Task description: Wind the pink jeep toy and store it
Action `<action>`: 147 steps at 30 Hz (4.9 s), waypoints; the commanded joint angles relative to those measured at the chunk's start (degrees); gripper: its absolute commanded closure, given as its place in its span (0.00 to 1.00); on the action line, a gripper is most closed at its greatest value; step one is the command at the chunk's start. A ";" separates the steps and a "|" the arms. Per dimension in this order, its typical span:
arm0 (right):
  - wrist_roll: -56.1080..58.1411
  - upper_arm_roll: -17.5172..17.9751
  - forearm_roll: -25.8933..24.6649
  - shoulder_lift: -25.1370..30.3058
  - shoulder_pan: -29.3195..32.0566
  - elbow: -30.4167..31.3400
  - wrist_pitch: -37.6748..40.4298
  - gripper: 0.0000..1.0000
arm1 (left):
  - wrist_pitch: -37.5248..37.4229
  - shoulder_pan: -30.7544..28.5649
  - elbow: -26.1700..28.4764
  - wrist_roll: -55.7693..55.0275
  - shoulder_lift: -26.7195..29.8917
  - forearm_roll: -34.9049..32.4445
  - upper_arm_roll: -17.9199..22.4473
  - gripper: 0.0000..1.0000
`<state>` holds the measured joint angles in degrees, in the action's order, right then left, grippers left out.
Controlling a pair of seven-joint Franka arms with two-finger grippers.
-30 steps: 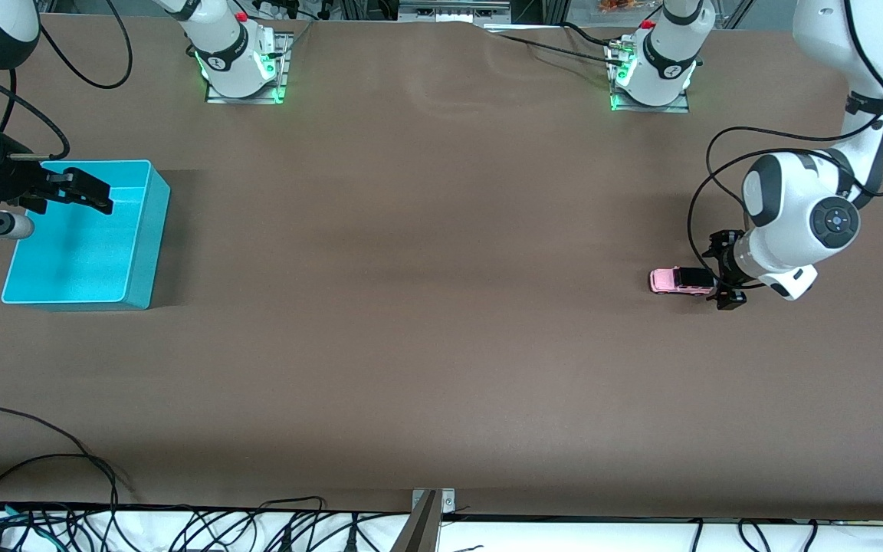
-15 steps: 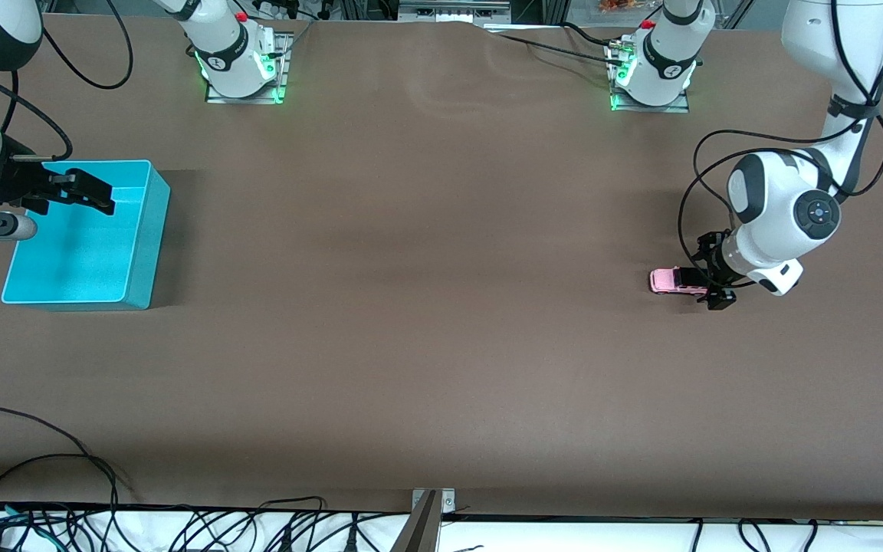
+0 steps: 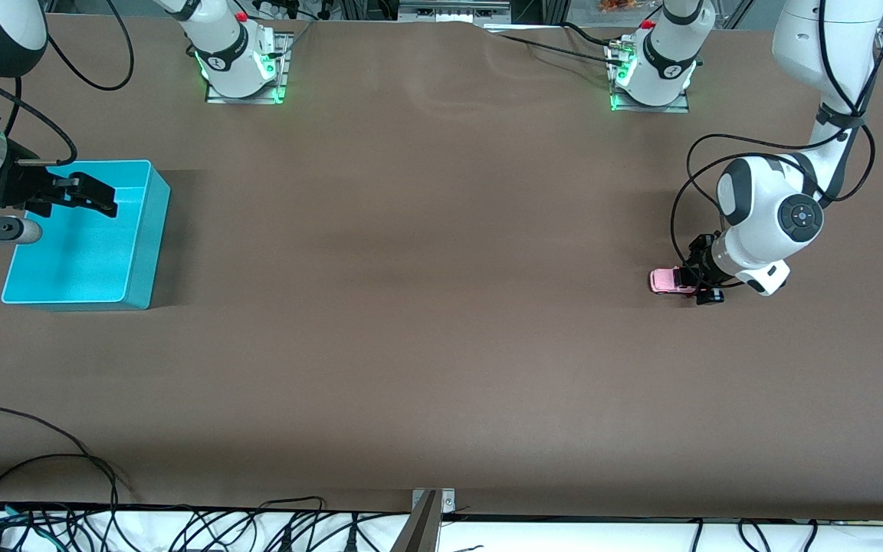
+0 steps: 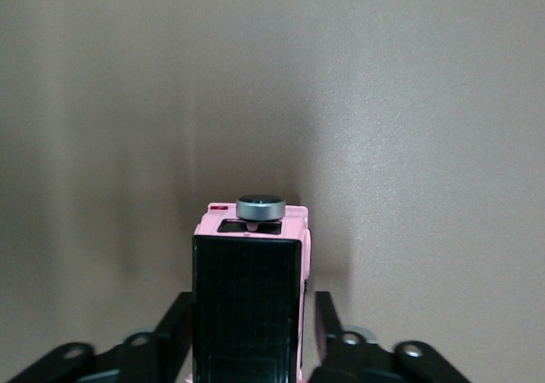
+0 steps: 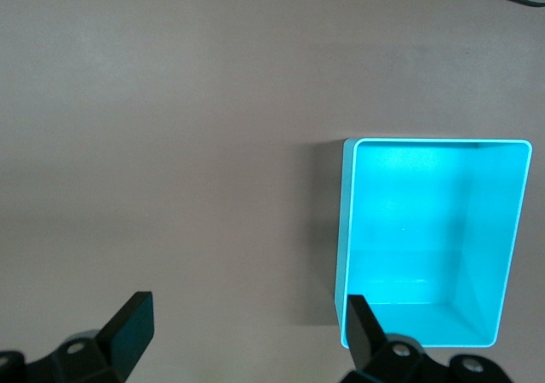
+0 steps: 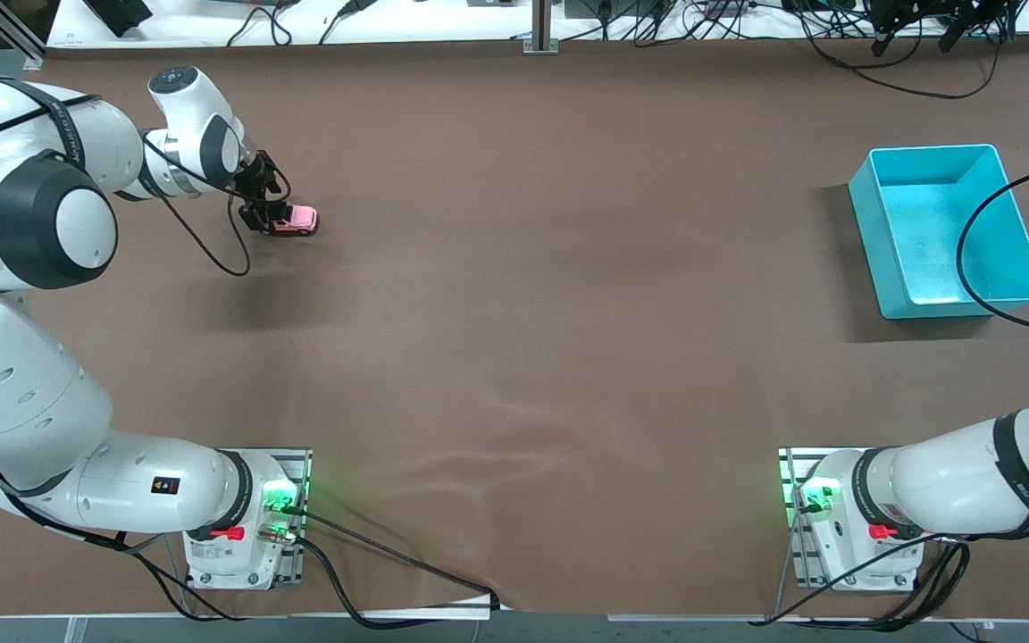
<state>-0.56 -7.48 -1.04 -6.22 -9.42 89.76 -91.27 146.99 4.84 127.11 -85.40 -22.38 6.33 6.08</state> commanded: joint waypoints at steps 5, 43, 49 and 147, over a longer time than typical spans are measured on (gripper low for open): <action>-0.49 0.01 -1.07 -0.55 -0.34 -1.70 0.48 0.00 | 0.84 0.52 0.50 0.59 0.50 1.67 -0.02 0.85; -0.49 0.19 -2.74 -0.64 -1.13 -1.52 0.57 0.00 | -4.78 12.13 -12.77 -18.92 -6.53 -4.66 -1.69 0.88; -0.49 0.19 -2.65 -0.64 -1.13 -1.52 0.57 0.00 | -4.78 12.30 -12.77 -18.75 -7.41 -5.36 -1.77 0.88; -0.40 0.01 -2.65 -0.64 -1.13 -1.70 0.57 0.00 | -4.60 -7.91 -13.38 6.22 -8.29 -6.95 -1.25 0.00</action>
<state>-0.56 -7.28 -2.81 -6.33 -10.18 89.56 -91.28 142.91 -2.64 115.64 -79.50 -30.73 0.97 4.65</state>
